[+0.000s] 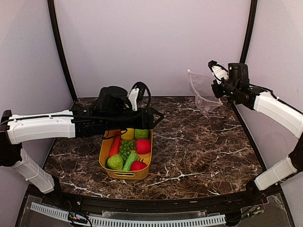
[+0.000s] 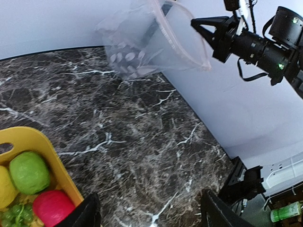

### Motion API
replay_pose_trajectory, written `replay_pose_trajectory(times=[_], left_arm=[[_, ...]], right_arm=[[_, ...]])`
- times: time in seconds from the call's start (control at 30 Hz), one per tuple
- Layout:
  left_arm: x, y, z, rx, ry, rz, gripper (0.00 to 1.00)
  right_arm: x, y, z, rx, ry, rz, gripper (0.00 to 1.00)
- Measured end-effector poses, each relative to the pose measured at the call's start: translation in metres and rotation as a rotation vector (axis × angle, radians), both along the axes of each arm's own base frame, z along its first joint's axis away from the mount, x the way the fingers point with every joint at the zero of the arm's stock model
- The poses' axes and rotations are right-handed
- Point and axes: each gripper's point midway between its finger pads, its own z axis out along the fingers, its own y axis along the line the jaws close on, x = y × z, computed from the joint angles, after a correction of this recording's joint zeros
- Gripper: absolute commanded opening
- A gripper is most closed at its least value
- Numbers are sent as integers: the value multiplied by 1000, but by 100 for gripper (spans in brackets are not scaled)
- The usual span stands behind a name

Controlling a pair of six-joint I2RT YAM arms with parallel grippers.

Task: Place the food in the zip-top bag and seal the zipper
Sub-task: Open the zipper food storage bag at the center of the board, then pick up the fake fruit from the bin.

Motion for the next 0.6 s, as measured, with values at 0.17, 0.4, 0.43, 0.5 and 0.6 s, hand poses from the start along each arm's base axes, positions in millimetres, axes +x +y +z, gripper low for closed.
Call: replay_pose_trajectory(times=[0.17, 0.4, 0.43, 0.5, 0.6], left_arm=[[-6, 53, -18, 163, -19, 96, 76], [-5, 92, -66, 382, 38, 159, 99], [-5, 93, -72, 405, 47, 158, 99], [-5, 95, -85, 444, 72, 157, 99], [-3, 100, -109, 525, 114, 163, 94]], right_arm=[[5, -4, 13, 6, -48, -5, 0], [-24, 36, -45, 29, 96, 175, 0], [-29, 40, -57, 30, 132, 200, 0], [-42, 48, -86, 39, 217, 254, 0], [-59, 53, -119, 50, 312, 305, 0]])
